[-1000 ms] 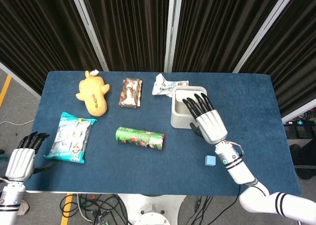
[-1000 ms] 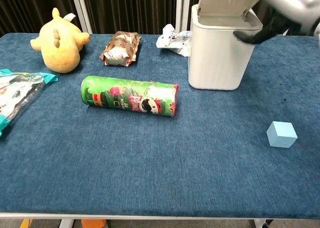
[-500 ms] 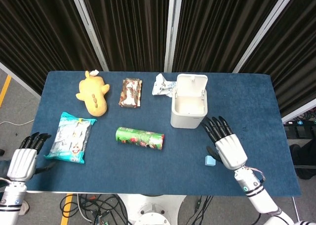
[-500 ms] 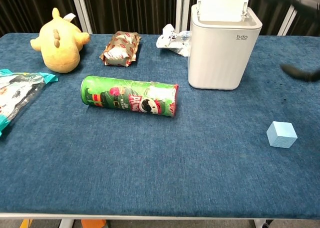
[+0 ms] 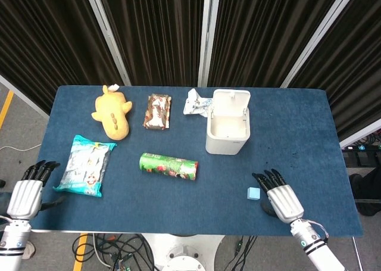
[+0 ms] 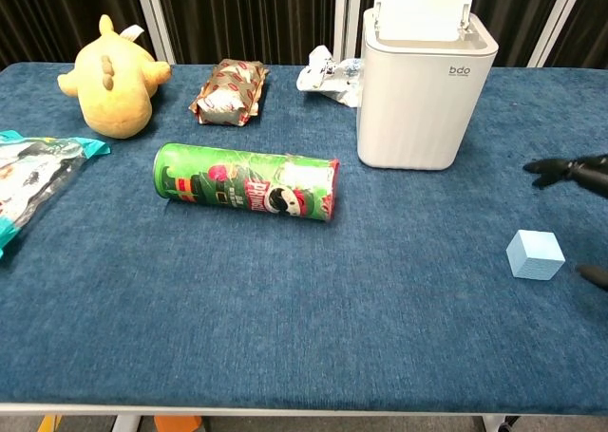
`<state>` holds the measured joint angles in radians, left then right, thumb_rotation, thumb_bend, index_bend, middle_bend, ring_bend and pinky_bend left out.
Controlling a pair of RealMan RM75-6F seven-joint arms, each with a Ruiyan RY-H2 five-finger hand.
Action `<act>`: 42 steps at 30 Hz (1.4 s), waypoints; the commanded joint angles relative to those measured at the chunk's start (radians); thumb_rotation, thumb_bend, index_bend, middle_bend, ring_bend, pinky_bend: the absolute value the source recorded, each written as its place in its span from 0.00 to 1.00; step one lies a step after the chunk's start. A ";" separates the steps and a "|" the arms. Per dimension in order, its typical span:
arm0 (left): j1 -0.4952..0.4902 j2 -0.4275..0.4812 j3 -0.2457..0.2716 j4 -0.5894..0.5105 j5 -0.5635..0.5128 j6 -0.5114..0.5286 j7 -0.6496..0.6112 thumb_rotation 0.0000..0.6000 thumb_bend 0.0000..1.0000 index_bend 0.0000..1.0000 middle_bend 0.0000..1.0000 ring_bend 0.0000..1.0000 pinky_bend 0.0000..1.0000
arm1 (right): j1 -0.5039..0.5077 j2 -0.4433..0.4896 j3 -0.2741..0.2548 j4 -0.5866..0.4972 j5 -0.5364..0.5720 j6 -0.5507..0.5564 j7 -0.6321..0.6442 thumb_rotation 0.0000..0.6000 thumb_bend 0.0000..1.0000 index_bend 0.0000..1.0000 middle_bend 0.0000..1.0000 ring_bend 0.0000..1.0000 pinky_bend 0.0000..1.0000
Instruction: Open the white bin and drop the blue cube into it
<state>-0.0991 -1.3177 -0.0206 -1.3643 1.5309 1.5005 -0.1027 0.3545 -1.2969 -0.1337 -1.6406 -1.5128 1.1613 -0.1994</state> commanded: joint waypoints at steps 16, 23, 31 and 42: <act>0.003 -0.002 0.001 0.014 0.003 0.001 -0.017 1.00 0.04 0.21 0.17 0.09 0.16 | 0.004 -0.061 0.042 0.042 0.049 -0.058 -0.069 1.00 0.29 0.21 0.41 0.37 0.13; 0.002 -0.002 0.001 0.010 0.004 0.001 -0.011 1.00 0.04 0.21 0.17 0.09 0.16 | -0.001 -0.082 0.052 0.058 0.034 -0.045 -0.067 1.00 0.31 0.41 0.53 0.49 0.16; 0.001 -0.002 0.000 0.010 0.004 0.000 -0.013 1.00 0.04 0.21 0.17 0.09 0.16 | -0.014 -0.065 0.071 0.041 0.008 0.009 -0.048 1.00 0.35 0.57 0.62 0.58 0.18; -0.003 -0.006 0.001 0.010 0.007 -0.006 -0.009 1.00 0.04 0.21 0.17 0.09 0.16 | 0.016 0.080 0.292 -0.098 -0.059 0.250 0.026 1.00 0.37 0.58 0.63 0.59 0.22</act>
<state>-0.1018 -1.3237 -0.0195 -1.3542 1.5381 1.4949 -0.1118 0.3484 -1.2457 0.0970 -1.7132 -1.5760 1.3873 -0.1764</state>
